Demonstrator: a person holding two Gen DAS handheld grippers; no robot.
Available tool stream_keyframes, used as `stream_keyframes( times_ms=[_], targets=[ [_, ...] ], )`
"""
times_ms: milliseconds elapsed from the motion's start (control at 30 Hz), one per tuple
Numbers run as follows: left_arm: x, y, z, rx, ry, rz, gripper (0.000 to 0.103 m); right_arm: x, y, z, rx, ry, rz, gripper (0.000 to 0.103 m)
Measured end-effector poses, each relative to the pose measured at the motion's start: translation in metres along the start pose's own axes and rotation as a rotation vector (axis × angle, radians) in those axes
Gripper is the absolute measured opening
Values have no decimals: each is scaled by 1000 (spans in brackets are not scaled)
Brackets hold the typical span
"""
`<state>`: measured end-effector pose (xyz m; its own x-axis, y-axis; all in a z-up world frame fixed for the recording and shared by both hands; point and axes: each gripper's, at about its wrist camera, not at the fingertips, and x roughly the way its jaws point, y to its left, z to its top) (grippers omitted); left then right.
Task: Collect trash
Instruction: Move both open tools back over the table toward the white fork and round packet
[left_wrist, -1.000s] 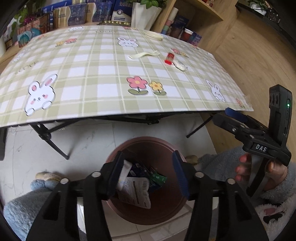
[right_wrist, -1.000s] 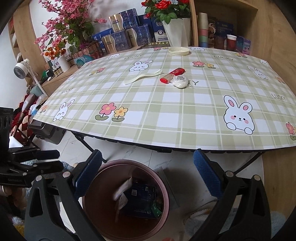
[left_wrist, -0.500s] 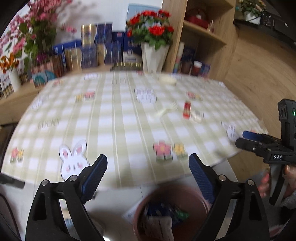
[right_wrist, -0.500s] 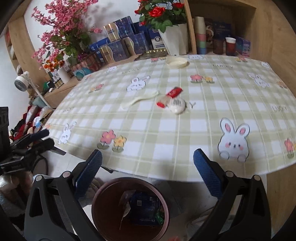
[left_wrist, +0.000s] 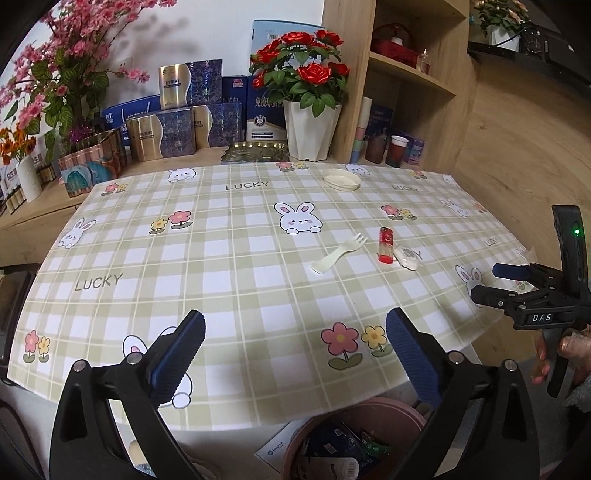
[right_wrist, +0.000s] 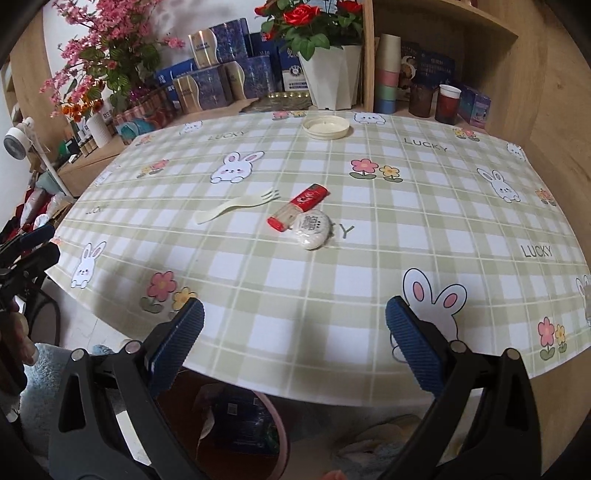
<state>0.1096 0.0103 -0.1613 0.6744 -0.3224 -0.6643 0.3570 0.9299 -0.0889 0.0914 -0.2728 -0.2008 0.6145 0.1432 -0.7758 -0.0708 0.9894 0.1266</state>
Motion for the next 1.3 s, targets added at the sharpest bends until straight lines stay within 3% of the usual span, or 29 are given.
stream_keyframes(
  times_ms=[667, 733, 900, 1067, 1300],
  targets=[
    [85, -19, 40, 93, 50, -32, 97, 79, -49, 42, 40, 108, 4, 96],
    [92, -21, 42, 99, 60, -34, 97, 88, -46, 46, 27, 119, 17, 86],
    [111, -25, 43, 116, 86, -39, 97, 112, -35, 55, -9, 156, 27, 74],
    [127, -27, 44, 135, 110, -40, 97, 125, -26, 64, -23, 156, 13, 71],
    [148, -29, 45, 154, 138, -51, 95, 127, -17, 64, -116, 154, -23, 52]
  ],
)
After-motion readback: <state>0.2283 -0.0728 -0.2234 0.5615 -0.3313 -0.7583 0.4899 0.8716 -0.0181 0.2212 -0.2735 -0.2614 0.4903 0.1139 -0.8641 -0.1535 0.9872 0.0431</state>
